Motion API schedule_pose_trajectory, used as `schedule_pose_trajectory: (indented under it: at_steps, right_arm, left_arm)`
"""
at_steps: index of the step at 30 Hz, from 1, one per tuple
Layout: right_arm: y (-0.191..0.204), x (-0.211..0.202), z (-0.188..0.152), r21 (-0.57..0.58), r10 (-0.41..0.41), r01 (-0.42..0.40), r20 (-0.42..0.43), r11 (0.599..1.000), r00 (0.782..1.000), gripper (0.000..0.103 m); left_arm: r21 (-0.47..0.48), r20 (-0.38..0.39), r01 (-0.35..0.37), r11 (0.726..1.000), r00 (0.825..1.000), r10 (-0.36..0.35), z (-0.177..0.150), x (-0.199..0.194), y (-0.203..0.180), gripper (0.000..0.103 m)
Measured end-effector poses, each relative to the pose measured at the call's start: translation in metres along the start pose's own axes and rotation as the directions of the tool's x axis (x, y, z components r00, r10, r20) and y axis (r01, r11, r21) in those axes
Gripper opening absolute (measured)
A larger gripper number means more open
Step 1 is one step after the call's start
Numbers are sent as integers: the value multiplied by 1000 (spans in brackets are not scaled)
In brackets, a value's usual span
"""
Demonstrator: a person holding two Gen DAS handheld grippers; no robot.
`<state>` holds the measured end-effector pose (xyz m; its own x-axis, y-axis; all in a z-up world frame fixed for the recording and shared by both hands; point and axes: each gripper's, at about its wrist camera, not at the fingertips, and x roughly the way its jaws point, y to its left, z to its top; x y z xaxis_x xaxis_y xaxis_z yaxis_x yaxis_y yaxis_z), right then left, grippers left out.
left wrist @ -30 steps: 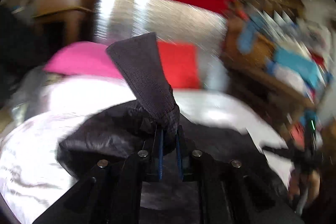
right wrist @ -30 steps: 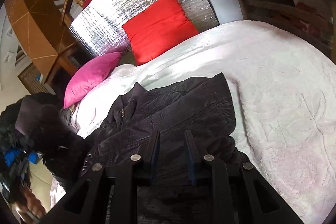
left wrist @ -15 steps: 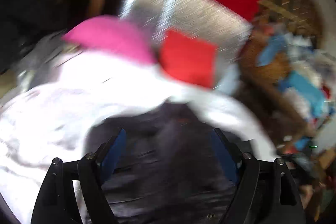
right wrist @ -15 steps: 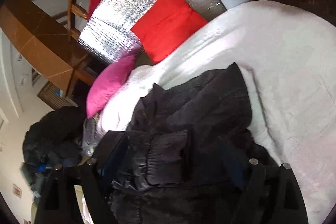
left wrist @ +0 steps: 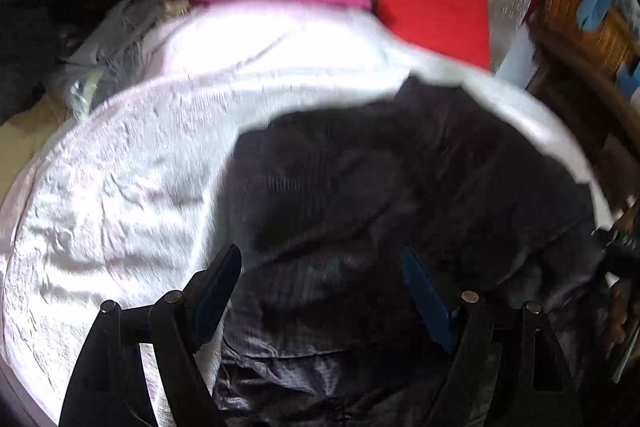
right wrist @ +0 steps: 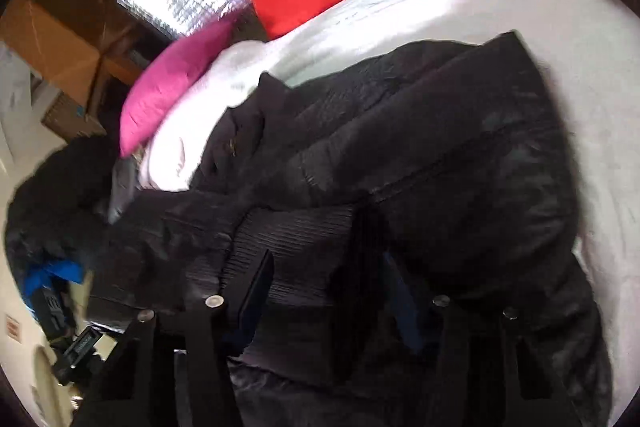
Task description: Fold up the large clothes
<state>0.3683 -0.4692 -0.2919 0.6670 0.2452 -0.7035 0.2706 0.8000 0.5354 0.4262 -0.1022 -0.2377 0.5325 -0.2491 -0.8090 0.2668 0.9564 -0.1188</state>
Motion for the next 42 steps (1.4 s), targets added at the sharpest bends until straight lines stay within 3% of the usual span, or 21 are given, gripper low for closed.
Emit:
schedule_pose_trajectory:
  at_steps: [3, 4, 8, 11, 13, 14, 16, 20, 21, 23, 24, 26, 29, 33, 35, 36, 37, 39, 42]
  right_arm:
    - [18, 4, -3, -67, -20, 18, -22, 998, 1000, 25]
    - [23, 1, -5, -77, -6, 5, -12, 997, 1000, 19]
    - [41, -36, -5, -148, -13, 32, 132, 988, 991, 14]
    - [34, -73, 4, -123, -33, 66, 255, 990, 966, 10]
    - [14, -97, 12, -72, -78, 108, 341, 992, 937, 10]
    - [3, -102, 17, -47, -89, 112, 348, 993, 933, 10]
    - [-27, -100, 25, 21, -109, 108, 304, 994, 947, 10]
    - [-60, -88, 29, 115, -79, 54, 226, 992, 971, 11]
    - [-61, -89, 30, 113, -52, 26, 228, 993, 972, 17]
    - [-58, -93, 28, 87, -24, 4, 236, 996, 972, 56]
    - [-55, -94, 26, 81, -11, -9, 243, 997, 970, 90]
    - [-48, -95, 21, 71, 11, -33, 288, 997, 957, 94]
    - [-35, -81, 22, 15, -1, -3, 245, 1000, 970, 92]
    - [-20, -40, 16, -64, -67, 74, 109, 995, 992, 67]
    - [-16, -16, 10, -104, -159, 163, 46, 981, 986, 63]
    - [-14, -11, 8, -124, -193, 197, 43, 973, 980, 57]
    - [-9, -10, 5, -157, -230, 238, 65, 958, 971, 37]
    - [-2, -18, 3, -178, -244, 254, 75, 951, 967, 20]
    - [12, -46, -3, -221, -207, 237, 152, 946, 966, 17]
  left_arm:
    - [15, -35, 1, 1000, 999, -1, -5, 10, -3, 83]
    - [25, -34, -6, 1000, 999, 7, -5, 10, -5, 83]
    - [31, -21, 2, 1000, 1000, -1, -4, 8, -12, 83]
    - [64, -15, 0, 998, 1000, 1, -3, 9, -20, 83]
    - [101, -8, -16, 995, 1000, 17, -2, 10, -27, 83]
    - [122, -3, -29, 992, 1000, 29, -3, 9, -32, 83]
    - [136, 2, -36, 990, 999, 36, -1, 7, -34, 83]
    - [65, 43, -3, 998, 999, 0, 8, -5, -13, 83]
    - [51, 63, -1, 999, 998, -2, 9, -10, -8, 83]
    - [17, 108, 3, 1000, 994, -5, 12, -19, 0, 83]
    - [9, 115, 7, 1000, 993, -9, 13, -16, -1, 83]
    - [17, 90, -4, 1000, 996, 2, 12, -7, -3, 83]
    - [62, 34, -86, 994, 996, 84, 7, 14, -12, 83]
    - [109, -13, -125, 986, 992, 127, 2, 34, -24, 83]
    - [137, -31, -130, 982, 990, 136, -3, 41, -25, 83]
    - [143, -28, -134, 981, 990, 139, -4, 41, -26, 83]
    - [141, -29, -130, 981, 990, 136, -3, 40, -26, 83]
    - [126, -32, -115, 985, 992, 120, -2, 37, -24, 83]
    - [115, -16, -104, 988, 994, 106, -3, 29, -25, 83]
